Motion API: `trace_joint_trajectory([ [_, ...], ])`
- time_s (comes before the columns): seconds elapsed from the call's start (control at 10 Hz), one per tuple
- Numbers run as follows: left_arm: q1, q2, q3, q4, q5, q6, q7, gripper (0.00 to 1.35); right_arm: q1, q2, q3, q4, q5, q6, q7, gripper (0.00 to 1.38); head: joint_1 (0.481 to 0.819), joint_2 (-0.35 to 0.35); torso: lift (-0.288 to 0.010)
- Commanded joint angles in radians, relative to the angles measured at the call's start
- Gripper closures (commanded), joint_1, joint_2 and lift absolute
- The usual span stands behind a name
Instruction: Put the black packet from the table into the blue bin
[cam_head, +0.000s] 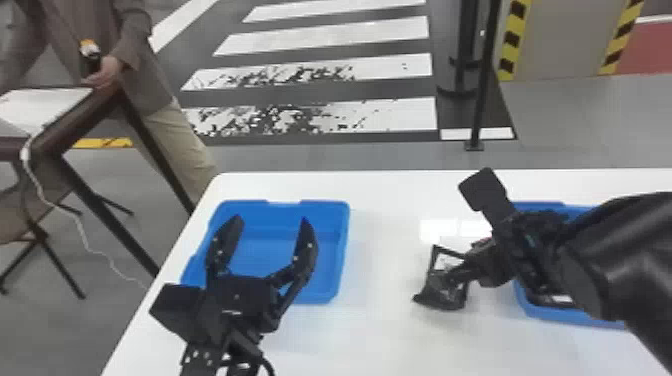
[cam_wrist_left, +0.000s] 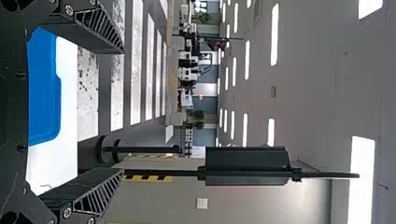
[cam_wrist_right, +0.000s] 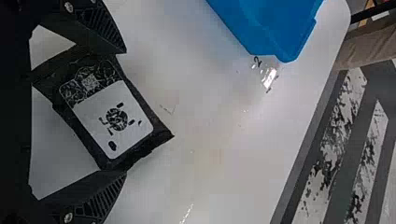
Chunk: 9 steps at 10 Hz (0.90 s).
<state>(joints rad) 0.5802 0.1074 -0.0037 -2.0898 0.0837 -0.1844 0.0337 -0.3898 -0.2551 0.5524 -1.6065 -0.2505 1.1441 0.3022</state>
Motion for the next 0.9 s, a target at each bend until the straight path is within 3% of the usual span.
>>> trace_joint_trajectory([
  [0.0, -0.001, 0.0, 0.0, 0.0, 0.0, 0.0, 0.0, 0.13, -0.025, 0.003, 0.022, 0.047, -0.019, 0.002, 0.0, 0.08, 0.695, 0.222, -0.11],
  [0.3, -0.003, 0.0, 0.0, 0.0, 0.0, 0.005, 0.0, 0.13, -0.062, 0.005, 0.062, 0.113, -0.031, 0.012, -0.008, 0.08, 0.695, 0.222, -0.11],
  [0.6, -0.008, 0.0, -0.002, 0.0, 0.0, 0.01, 0.0, 0.13, -0.089, 0.007, 0.086, 0.199, -0.057, -0.072, -0.008, 0.09, 0.695, 0.218, -0.11],
  [0.8, -0.008, 0.0, -0.002, 0.0, 0.0, 0.013, 0.0, 0.13, -0.101, 0.007, 0.114, 0.27, -0.104, -0.131, -0.006, 0.24, 0.695, 0.217, -0.11],
])
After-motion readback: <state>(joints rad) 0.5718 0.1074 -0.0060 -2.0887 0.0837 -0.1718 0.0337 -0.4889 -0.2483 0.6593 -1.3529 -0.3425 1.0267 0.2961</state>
